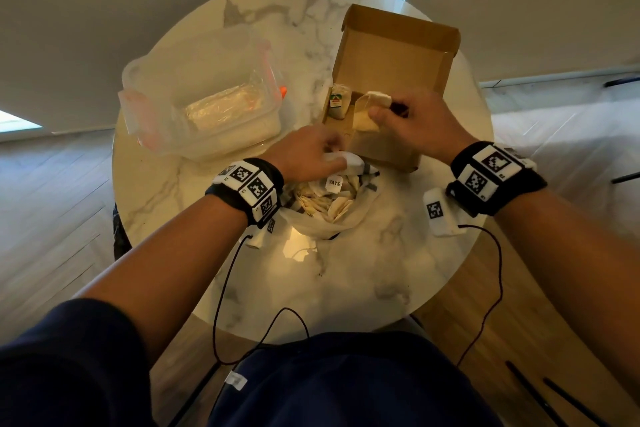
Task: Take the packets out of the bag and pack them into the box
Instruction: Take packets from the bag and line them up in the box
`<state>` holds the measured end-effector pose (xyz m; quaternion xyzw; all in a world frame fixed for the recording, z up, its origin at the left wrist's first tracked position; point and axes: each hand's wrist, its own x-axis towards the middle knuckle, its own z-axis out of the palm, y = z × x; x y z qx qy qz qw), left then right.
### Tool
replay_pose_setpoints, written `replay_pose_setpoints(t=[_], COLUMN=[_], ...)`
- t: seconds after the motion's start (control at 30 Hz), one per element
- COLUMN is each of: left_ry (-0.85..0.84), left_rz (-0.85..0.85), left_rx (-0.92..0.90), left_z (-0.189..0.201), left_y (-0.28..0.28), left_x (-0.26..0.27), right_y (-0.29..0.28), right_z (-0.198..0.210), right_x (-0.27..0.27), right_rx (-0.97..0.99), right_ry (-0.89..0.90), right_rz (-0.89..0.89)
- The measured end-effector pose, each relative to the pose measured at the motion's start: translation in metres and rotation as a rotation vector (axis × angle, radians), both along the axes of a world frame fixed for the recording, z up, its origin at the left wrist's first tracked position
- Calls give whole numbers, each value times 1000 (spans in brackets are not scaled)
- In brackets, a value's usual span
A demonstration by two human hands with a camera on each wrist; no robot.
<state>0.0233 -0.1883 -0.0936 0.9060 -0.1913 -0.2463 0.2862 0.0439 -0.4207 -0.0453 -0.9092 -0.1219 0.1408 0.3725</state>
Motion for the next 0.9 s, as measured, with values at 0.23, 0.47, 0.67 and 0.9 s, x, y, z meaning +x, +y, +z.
replay_pose_setpoints(t=[0.23, 0.47, 0.67, 0.9], left_ry=[-107, -263, -248, -214], left_rz=[-105, 5, 114, 273], left_rx=[54, -145, -330, -383], left_z=[-24, -15, 12, 20], left_y=[6, 17, 21, 13], left_x=[-13, -18, -17, -17], right_y=[2, 9, 10, 17], right_z=[4, -16, -25, -23], right_x=[15, -1, -13, -22], right_rx=[27, -27, -78, -25], right_ry=[1, 21, 16, 5], right_rz=[66, 94, 165, 233])
